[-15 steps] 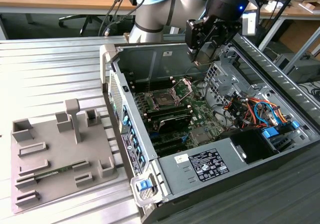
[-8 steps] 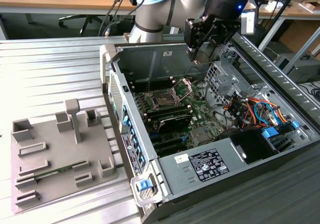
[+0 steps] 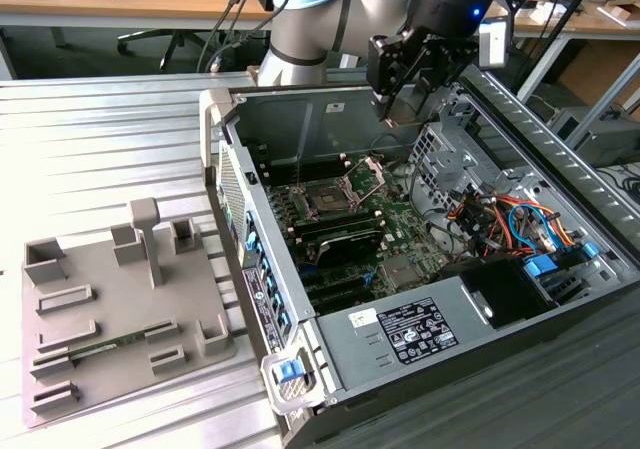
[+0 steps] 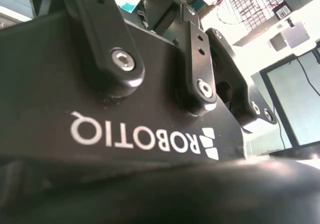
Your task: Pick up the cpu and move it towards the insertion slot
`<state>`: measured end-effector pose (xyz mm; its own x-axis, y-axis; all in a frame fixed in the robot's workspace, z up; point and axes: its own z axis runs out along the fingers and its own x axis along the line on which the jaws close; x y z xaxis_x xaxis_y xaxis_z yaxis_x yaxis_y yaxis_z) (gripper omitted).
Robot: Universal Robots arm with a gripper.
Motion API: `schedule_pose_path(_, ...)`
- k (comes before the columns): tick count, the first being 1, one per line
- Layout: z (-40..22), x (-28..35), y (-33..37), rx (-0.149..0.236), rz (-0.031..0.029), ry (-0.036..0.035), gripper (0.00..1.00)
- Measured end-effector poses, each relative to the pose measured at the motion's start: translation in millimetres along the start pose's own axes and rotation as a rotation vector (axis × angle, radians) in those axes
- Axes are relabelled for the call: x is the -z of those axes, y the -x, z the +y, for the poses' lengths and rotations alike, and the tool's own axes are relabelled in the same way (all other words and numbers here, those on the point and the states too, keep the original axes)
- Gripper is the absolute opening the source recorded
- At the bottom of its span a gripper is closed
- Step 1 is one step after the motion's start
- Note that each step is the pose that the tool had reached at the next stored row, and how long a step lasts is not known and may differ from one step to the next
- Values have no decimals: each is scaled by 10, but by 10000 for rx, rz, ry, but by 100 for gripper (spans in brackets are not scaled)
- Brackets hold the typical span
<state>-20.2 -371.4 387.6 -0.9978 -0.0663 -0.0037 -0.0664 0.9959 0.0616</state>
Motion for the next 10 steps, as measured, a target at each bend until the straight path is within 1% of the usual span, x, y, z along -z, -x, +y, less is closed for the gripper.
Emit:
schedule_pose_path(3,29,-6,2,0,1,0,55)
schedule_pose_path(10,68,-16,5,2,0,1,55)
